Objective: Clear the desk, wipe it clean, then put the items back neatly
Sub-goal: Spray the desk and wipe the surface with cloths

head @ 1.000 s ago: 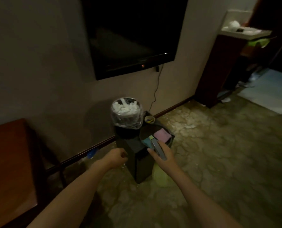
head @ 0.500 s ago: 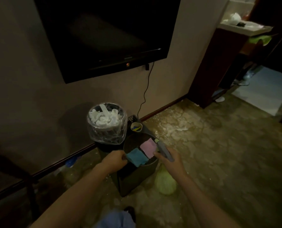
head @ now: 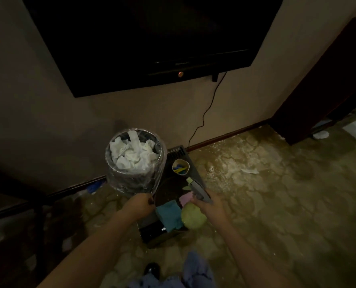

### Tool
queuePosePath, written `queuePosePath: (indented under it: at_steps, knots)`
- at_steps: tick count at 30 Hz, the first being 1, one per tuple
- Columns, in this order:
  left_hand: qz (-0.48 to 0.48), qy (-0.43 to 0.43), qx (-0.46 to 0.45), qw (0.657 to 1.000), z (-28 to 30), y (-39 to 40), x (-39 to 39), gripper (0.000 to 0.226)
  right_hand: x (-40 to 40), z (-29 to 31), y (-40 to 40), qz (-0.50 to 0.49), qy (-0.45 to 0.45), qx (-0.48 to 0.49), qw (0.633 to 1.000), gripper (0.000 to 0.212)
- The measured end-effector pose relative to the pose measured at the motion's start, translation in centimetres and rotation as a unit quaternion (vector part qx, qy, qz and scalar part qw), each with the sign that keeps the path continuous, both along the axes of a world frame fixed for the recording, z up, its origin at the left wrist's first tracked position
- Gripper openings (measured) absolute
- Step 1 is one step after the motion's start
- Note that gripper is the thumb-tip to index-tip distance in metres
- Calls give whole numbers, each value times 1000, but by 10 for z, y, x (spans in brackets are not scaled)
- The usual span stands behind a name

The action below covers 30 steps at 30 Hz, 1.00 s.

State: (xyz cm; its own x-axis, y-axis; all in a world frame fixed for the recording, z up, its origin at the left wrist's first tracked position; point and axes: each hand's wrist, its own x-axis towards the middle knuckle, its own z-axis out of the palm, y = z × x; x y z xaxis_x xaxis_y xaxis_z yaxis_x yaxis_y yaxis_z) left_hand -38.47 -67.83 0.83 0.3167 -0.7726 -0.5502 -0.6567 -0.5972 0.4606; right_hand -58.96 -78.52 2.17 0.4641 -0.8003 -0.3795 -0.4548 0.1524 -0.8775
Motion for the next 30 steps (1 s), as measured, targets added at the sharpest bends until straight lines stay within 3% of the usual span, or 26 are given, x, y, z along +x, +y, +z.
queuePosePath:
  at_steps: [5,9,14,17,30]
  knots:
    - [117,-7,11,993,-7,-14,-5,14,21,-23,-54,120,17,10,993,6]
    - [211,-53,65,974,-7,-12,-23,23,40,-41,-92,238,17,27,971,13]
    - [311,-33,87,946,-13,-8,-48,14,63,-54,-123,343,21,39,938,13]
    - [355,-30,94,930,-17,-11,-61,20,76,-64,-133,402,40,15,915,20]
    - [472,3,90,877,-78,9,-88,29,124,-124,-152,439,83,39,894,36]
